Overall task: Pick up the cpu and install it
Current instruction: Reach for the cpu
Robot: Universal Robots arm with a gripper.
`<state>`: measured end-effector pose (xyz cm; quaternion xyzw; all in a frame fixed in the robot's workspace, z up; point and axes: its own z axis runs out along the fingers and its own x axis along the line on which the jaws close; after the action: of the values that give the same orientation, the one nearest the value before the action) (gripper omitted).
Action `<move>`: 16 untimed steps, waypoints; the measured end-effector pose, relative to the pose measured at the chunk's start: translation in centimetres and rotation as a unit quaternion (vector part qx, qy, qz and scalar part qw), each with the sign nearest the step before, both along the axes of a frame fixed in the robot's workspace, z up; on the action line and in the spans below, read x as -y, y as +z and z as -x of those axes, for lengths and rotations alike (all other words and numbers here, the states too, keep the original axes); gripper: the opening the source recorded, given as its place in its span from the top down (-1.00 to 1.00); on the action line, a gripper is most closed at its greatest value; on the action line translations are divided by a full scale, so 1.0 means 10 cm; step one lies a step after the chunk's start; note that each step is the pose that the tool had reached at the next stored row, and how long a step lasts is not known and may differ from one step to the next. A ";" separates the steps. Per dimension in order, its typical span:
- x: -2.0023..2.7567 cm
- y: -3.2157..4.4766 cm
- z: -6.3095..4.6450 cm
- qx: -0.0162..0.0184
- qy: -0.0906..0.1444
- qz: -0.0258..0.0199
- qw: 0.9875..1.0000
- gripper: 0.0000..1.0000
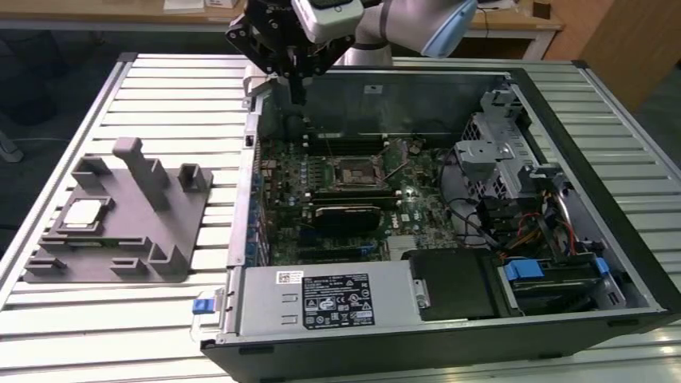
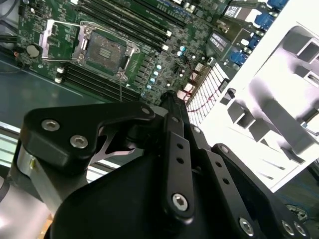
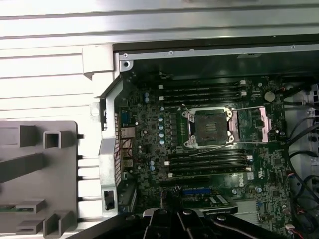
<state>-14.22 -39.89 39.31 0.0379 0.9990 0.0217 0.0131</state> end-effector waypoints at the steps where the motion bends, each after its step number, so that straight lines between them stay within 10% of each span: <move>1: 0.000 -0.001 0.02 0.000 0.000 0.000 1.000 0.79; 16: -0.006 -0.065 0.26 0.000 0.000 0.000 1.000 0.79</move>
<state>-16.84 -39.83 38.66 0.0379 0.9990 0.0217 0.0131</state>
